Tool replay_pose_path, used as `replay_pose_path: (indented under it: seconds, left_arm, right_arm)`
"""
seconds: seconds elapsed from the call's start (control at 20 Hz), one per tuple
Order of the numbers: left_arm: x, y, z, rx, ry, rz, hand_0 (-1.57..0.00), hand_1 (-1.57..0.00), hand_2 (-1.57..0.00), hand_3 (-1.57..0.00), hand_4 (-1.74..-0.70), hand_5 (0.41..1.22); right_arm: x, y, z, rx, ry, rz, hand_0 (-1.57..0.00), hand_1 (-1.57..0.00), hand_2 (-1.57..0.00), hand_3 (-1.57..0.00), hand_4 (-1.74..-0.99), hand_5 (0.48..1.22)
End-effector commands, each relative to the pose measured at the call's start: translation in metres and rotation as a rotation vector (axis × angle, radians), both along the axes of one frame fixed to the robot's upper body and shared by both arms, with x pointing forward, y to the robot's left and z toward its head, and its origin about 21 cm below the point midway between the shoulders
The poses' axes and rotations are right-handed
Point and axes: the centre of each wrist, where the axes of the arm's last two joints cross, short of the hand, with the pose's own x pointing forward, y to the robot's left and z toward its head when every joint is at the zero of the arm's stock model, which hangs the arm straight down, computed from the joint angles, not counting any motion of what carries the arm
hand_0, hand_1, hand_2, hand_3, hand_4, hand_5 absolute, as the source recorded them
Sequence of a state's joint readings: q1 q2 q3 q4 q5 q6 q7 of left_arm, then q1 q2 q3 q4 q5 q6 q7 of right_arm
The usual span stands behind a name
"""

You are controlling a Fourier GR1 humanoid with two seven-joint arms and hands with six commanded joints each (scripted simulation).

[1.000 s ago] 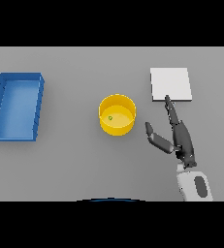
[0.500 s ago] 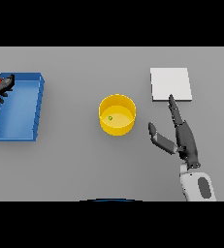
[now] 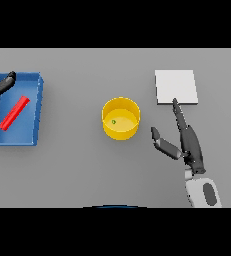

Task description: Pick up the red beaker and tilt it to pour out 1 green nut into yellow bowl. Pick up the yellow bowl and place it on the metallic measuring scale.

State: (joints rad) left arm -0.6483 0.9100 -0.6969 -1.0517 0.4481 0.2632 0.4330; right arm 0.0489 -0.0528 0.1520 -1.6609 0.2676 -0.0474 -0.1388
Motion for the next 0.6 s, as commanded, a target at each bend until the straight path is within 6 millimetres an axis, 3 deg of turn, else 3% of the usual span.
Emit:
replay_pose_path:
  seconds: [0.0,0.15,0.25,0.55]
  left_arm:
    - [0.001,0.0,-0.003,-0.006,-0.019,-0.003,-0.07,-0.06,-0.06,-0.05,-0.71,0.658]
    - [-0.002,0.002,-0.004,-0.023,-0.076,-0.009,-0.03,-0.03,-0.03,-0.02,-0.71,0.679]
    - [-0.002,0.003,-0.002,-0.015,-0.084,-0.006,-0.02,-0.02,-0.02,-0.01,-0.71,0.689]
    - [-0.002,-0.004,-0.003,-0.055,-0.096,-0.035,0.0,0.0,0.0,0.0,-0.72,0.665]
  right_arm:
    - [-0.002,0.005,0.001,-0.029,0.013,-0.007,0.0,0.0,0.0,0.0,-1.175,0.672]
    - [0.002,0.007,0.008,-0.116,-0.022,0.079,0.0,0.0,0.0,0.0,-1.132,0.703]
    - [0.012,0.002,0.016,-0.215,-0.021,0.162,0.0,0.0,0.0,0.0,-1.153,0.728]
    - [0.045,0.021,0.046,-0.757,-0.097,0.443,0.0,0.0,0.0,0.0,-1.222,0.701]
